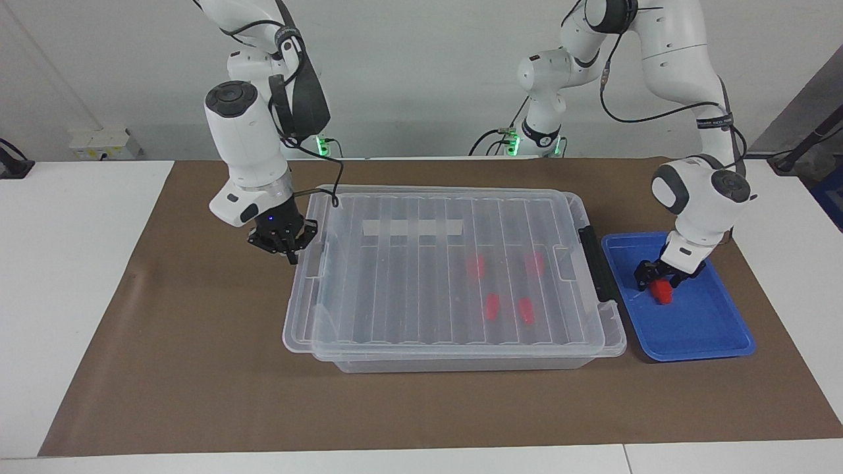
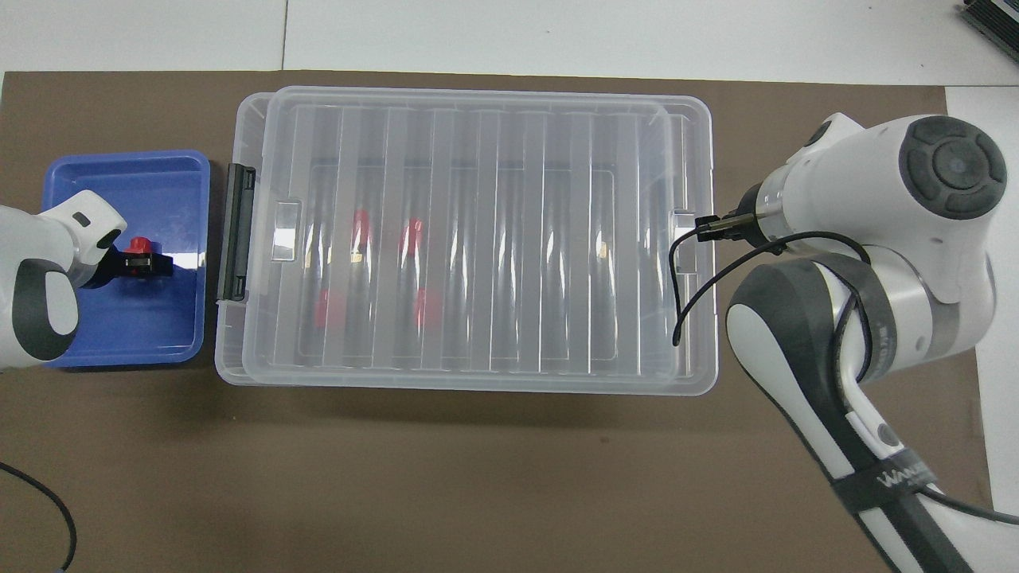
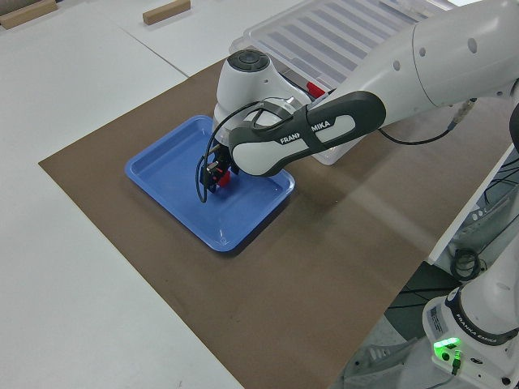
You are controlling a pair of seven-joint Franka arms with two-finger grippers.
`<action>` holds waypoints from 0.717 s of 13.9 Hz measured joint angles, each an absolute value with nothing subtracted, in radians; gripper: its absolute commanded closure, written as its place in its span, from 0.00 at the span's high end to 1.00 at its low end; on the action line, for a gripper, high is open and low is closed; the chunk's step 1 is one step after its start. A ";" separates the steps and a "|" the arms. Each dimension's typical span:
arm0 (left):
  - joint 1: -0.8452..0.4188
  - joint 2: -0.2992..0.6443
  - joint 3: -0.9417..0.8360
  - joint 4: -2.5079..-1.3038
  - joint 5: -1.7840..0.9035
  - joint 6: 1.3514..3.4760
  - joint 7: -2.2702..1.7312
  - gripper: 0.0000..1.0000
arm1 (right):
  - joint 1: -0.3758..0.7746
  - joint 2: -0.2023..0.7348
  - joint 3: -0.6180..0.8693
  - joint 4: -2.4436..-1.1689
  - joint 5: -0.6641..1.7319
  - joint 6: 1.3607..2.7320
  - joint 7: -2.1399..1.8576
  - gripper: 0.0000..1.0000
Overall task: Place red block in blue tray from box
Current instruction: 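Open the left gripper to release the red block in the tray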
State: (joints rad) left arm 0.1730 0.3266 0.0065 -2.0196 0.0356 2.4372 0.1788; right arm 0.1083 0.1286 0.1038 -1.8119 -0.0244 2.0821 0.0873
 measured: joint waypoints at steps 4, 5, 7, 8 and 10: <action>0.165 0.300 -0.002 -1.839 0.036 2.140 0.179 0.93 | 0.109 0.129 0.102 -1.812 -0.022 2.093 0.115 0.00; 0.158 0.280 -0.003 -1.809 0.036 2.086 0.179 1.00 | 0.109 0.130 0.101 -1.813 -0.022 2.099 0.134 0.00; 0.148 0.228 -0.004 -1.789 0.036 2.006 0.178 1.00 | 0.107 0.134 0.100 -1.814 -0.022 2.101 0.154 0.00; 0.146 0.198 -0.005 -1.786 0.036 1.964 0.178 1.00 | 0.102 0.137 0.099 -1.815 -0.022 2.101 0.157 0.00; 0.140 0.132 -0.010 -1.783 0.036 1.887 0.178 1.00 | 0.087 0.143 0.097 -1.820 -0.022 2.101 0.160 0.00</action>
